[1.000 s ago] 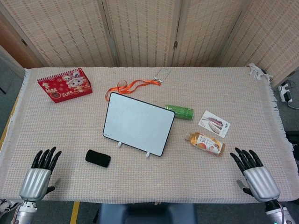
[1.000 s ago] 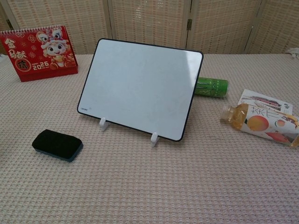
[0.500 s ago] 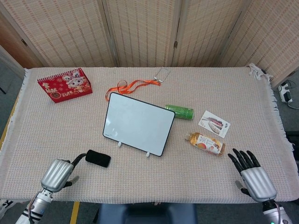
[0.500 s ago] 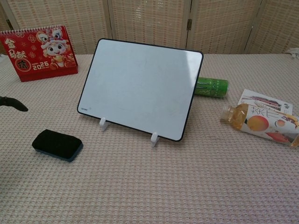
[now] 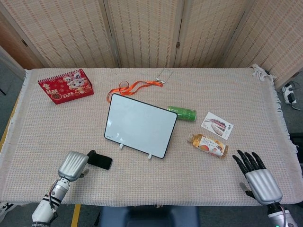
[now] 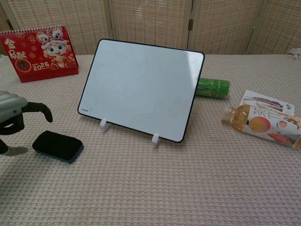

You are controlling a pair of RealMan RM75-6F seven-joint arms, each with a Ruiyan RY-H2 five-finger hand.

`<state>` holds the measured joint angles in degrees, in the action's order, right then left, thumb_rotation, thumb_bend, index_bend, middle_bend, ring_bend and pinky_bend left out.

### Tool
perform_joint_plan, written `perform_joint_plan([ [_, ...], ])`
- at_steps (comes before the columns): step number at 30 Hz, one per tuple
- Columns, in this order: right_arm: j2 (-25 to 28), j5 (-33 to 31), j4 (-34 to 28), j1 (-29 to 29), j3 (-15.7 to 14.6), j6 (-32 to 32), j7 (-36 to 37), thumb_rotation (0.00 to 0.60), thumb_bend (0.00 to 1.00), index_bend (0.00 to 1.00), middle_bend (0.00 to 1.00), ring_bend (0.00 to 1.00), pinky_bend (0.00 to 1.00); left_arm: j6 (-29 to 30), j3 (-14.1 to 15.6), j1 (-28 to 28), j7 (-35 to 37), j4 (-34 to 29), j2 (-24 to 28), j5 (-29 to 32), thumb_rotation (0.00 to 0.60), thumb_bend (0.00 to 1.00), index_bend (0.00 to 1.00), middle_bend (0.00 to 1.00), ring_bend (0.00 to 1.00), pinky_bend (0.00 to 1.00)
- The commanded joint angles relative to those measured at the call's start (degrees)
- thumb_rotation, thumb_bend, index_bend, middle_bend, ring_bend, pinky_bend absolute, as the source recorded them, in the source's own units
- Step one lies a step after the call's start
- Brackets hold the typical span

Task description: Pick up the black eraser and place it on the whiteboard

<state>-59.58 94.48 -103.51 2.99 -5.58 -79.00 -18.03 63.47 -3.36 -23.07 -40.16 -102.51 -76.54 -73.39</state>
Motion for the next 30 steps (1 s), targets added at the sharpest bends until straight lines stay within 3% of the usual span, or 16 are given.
perform_joint_plan([
  [1,0.1,0.4,0.1,-0.3,-0.1,-0.6,0.4,0.6,0.35,0.0,0.0,0.04,0.0,-1.7,-0.7,-1.8,-2.7,0.4,-1.5,3.4,0.6,0.31,0.31,1.0,0.97,1.0],
  [17,0.3,0.3,0.2,-0.1,0.1,-0.2,0.9,0.6,0.35,0.0,0.0,0.04,0.0,-3.6,-0.6,-6.7,-7.6,3.5,-5.4,13.6,0.6,0.34,0.31,1.0,0.97,1.0],
  [30,0.4,0.2,0.2,-0.1,0.1,-0.1,1.1,0.6,0.35,0.0,0.0,0.04,0.0,-3.3,0.4,-9.0,-7.4,4.8,-6.2,16.0,0.6,0.34,0.37,1.0,0.97,1.0],
])
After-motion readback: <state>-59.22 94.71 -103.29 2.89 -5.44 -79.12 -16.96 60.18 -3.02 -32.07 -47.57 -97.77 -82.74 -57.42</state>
